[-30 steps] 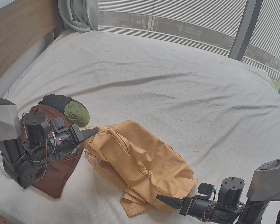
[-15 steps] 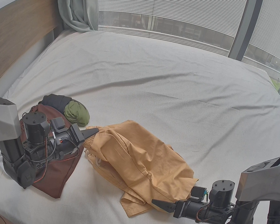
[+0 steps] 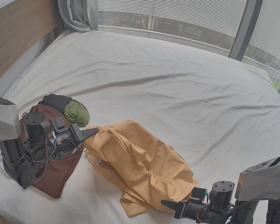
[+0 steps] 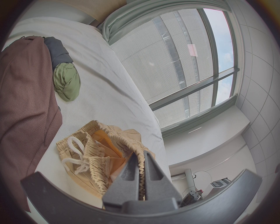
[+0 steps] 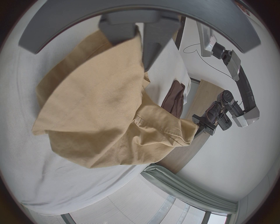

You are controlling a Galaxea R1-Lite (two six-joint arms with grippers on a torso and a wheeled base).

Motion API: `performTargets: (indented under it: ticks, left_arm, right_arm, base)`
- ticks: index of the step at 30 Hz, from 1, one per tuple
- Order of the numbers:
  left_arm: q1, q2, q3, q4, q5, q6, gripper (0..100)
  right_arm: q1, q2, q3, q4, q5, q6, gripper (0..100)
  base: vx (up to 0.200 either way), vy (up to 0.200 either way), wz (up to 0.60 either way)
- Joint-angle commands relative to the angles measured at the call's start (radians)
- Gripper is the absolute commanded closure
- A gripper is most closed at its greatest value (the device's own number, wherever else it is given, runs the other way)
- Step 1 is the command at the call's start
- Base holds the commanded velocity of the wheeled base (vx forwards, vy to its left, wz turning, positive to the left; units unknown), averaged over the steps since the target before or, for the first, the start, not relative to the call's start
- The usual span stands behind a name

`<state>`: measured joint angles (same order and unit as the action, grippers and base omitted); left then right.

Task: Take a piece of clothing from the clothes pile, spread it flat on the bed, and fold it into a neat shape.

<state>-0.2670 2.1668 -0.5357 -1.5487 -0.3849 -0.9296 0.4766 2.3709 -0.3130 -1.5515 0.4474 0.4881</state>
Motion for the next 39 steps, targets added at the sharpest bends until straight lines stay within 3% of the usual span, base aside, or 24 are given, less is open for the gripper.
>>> performTargets:
  ticks: [1,7,14,27,31,32,39]
  left_arm:
    - [0.0,0.004,0.0,-0.001,0.0,0.0,100]
    - [0.0,0.021,0.0,-0.001,0.0,0.002,100]
    - [0.0,0.038,0.005,-0.001,-0.002,0.008,100]
    - [0.002,0.061,0.003,-0.001,0.0,0.009,100]
    - [0.002,0.061,0.003,-0.001,0.0,0.009,100]
    - [0.002,0.061,0.003,-0.001,0.0,0.009,100]
    - [0.002,0.061,0.002,-0.001,0.0,0.008,100]
  right_arm:
    - [-0.023,-0.061,0.026,0.004,-0.001,-0.009,100]
    - [-0.119,-0.168,0.028,0.007,0.008,-0.005,100]
    - [-0.253,-0.144,-0.012,0.007,0.105,-0.003,100]
    - [-0.317,0.018,-0.098,0.004,0.109,-0.002,100]
    - [-0.316,0.016,-0.083,0.004,0.16,-0.003,100]
    - [-0.316,0.016,-0.083,0.004,0.162,-0.003,0]
    - [-0.251,0.004,-0.035,0.004,0.169,-0.002,0]
  base:
    - [0.0,0.0,0.0]
    - [0.0,0.0,0.0]
    - [0.0,0.0,0.0]
    - [0.0,0.0,0.0]
    - [0.0,0.0,0.0]
    - [0.0,0.0,0.0]
    - [0.0,0.0,0.0]
